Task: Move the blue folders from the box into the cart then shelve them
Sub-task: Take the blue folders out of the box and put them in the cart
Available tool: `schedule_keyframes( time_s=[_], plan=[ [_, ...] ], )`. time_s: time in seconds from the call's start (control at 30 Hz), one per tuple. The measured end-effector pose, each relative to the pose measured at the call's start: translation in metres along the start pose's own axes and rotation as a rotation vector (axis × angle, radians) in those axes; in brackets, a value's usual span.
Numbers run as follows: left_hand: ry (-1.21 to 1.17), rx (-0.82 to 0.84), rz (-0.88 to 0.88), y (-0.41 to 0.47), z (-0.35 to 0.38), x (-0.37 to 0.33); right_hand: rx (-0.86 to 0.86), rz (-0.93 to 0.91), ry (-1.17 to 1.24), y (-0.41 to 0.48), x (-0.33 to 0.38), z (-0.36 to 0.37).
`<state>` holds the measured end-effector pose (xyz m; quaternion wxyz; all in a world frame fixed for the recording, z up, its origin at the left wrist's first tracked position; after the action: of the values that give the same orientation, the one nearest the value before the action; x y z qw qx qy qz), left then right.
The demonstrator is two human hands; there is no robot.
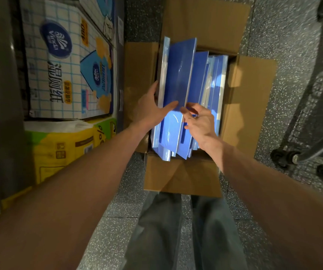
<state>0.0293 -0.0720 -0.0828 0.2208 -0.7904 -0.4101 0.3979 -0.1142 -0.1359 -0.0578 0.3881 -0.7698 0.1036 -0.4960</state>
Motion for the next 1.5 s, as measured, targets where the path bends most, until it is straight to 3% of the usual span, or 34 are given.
schedule_keyframes(
  time_s=[0.23,0.53,0.67,0.8,0.93,1.13,1.33,1.5],
  plan=[
    [0.001,0.036,-0.008,-0.003,0.005,-0.011,0.094,0.063,0.092,0.005,-0.004,-0.007],
    [0.148,-0.055,0.079,-0.003,0.002,-0.021,0.195,0.040,-0.051,-0.005,-0.012,0.000],
    [0.120,-0.090,0.110,-0.004,-0.006,-0.015,0.153,-0.080,-0.166,-0.006,-0.007,0.015],
    [0.024,-0.057,0.008,0.000,-0.008,0.001,0.057,-0.077,-0.288,0.000,-0.007,0.021],
    [0.084,0.005,0.007,0.002,-0.001,0.010,0.084,-0.156,-0.353,-0.004,0.006,0.014],
    [0.131,0.017,-0.147,0.001,-0.005,0.009,0.027,-0.239,-0.354,-0.015,0.046,-0.019],
    [0.159,-0.093,-0.108,-0.039,-0.035,-0.017,0.028,-0.252,-0.387,-0.052,0.087,-0.046],
    [0.007,-0.173,-0.071,-0.094,-0.081,-0.066,-0.043,-0.213,-0.425,-0.099,0.119,-0.066]
  ],
)
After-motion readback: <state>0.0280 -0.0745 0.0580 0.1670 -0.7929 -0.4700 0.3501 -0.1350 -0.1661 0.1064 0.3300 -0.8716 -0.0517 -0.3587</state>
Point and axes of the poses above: each hand's wrist, its own y-axis towards the middle knuckle, its own z-axis out of the palm, x = y × z, the point moved 3 cm from there along y, towards the middle knuckle, and after that the axes turned 14 degrees about y, right-handed, at the moved point
